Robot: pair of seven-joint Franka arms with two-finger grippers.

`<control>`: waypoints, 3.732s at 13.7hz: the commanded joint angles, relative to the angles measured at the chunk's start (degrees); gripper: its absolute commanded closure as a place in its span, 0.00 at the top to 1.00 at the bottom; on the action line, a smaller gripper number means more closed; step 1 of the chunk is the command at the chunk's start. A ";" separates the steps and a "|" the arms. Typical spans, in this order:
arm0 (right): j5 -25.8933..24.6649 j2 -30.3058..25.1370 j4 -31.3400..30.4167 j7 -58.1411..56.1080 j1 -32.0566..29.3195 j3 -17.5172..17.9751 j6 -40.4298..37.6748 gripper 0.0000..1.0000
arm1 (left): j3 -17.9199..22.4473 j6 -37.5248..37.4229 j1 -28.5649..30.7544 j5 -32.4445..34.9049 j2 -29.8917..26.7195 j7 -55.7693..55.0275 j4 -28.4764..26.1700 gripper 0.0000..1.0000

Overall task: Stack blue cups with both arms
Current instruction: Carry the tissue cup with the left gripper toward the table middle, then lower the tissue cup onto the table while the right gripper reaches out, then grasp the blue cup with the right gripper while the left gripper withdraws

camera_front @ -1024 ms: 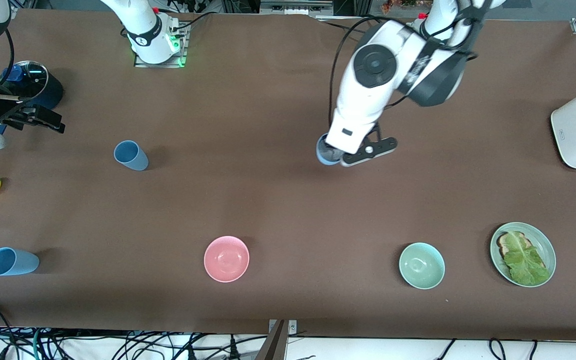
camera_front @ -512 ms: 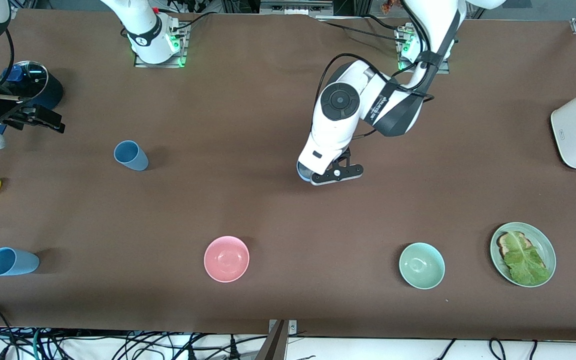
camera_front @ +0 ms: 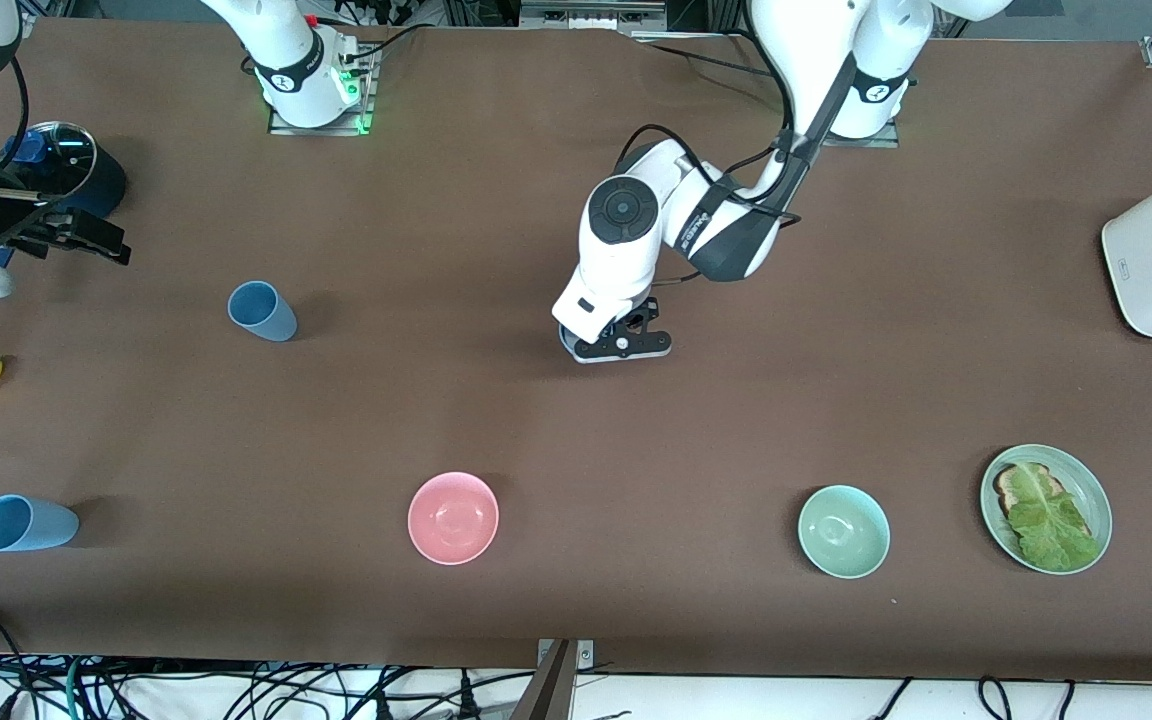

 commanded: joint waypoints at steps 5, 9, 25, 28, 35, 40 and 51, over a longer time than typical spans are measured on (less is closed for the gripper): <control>-0.11 -0.68 -0.34 -0.19 0.01 -0.06 -0.44 1.00 | 1.07 3.42 -0.97 0.98 2.89 0.67 1.39 0.00; -0.11 -0.77 -0.52 -0.19 0.01 -0.15 -0.53 1.00 | 1.24 5.70 -0.97 0.98 4.21 0.67 1.22 0.00; -0.20 -0.77 -0.52 0.51 0.01 -0.24 -1.84 1.00 | 1.42 6.59 -0.88 1.25 4.74 0.67 1.30 0.86; -0.37 0.29 -1.57 -0.19 0.01 -0.24 -2.38 1.00 | 1.51 6.50 -0.88 1.77 4.04 0.75 1.22 1.00; -1.87 -0.85 -17.36 -0.98 0.10 -0.24 11.31 1.00 | 1.16 1.95 -0.97 3.18 -6.40 3.11 -5.81 1.00; -1.87 -1.73 -31.07 -1.07 0.10 -0.24 28.69 1.00 | 1.42 -10.35 2.36 2.48 -15.71 4.88 -4.59 1.00; -1.95 5.46 -39.98 -1.07 0.10 -0.15 44.47 0.90 | 1.42 -26.54 22.48 6.17 -28.47 5.94 2.80 1.00</control>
